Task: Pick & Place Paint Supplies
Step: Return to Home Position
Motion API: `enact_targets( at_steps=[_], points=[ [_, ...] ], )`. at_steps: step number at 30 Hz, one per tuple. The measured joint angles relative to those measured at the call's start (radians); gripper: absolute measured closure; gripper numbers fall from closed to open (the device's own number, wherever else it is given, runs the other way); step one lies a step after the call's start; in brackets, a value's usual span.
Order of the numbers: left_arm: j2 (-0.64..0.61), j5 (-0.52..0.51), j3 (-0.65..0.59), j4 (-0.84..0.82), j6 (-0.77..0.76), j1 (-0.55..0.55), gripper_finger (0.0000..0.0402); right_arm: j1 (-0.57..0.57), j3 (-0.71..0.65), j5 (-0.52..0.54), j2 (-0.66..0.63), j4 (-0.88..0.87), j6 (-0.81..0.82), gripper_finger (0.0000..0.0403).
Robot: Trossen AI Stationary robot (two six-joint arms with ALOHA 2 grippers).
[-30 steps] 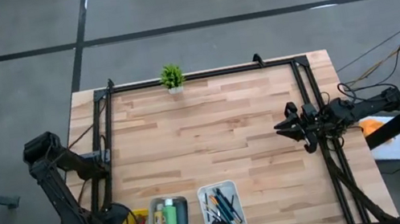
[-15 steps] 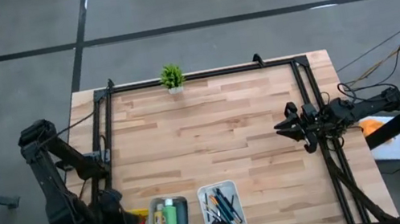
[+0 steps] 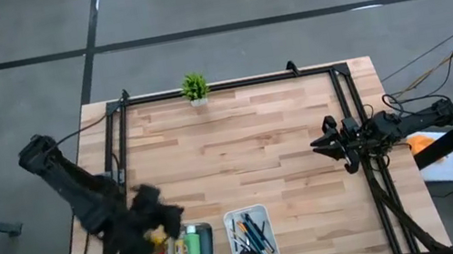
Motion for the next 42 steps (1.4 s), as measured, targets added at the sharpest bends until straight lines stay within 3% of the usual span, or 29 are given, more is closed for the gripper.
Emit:
enact_targets(
  at_steps=[4,9,14,18,22,26,35,42],
  points=[
    [-0.004,0.06,-0.001,0.191,0.404,0.202,0.0302,0.0,0.0,0.0,0.0,0.0,0.0,0.0309],
    [0.011,0.071,-0.002,0.592,0.981,0.403,0.0302,0.0,0.0,0.0,0.0,0.0,0.0,0.0309],
    [0.024,0.194,-0.043,0.94,1.317,0.563,0.0303,0.0,0.0,0.0,0.0,0.0,0.0,0.0309],
    [0.026,0.396,-0.119,1.101,1.478,0.692,0.0323,0.0,0.0,0.0,0.0,0.0,0.0,0.0309],
    [0.026,0.615,-0.229,1.305,1.563,0.8,0.0385,0.0,0.0,0.0,0.0,0.0,0.0,0.0309],
    [0.017,0.743,-0.361,1.511,1.693,0.87,0.0398,0.0,0.0,0.0,0.0,0.0,0.0,0.0309],
    [-0.188,0.751,-0.701,1.82,1.952,0.883,0.0401,0.0,0.0,0.0,-0.001,0.0,0.0,0.0309],
    [-0.458,0.711,-0.931,1.845,1.973,0.882,0.0401,0.0,0.0,0.0,0.0,0.0,0.0,0.0309]
  ],
)
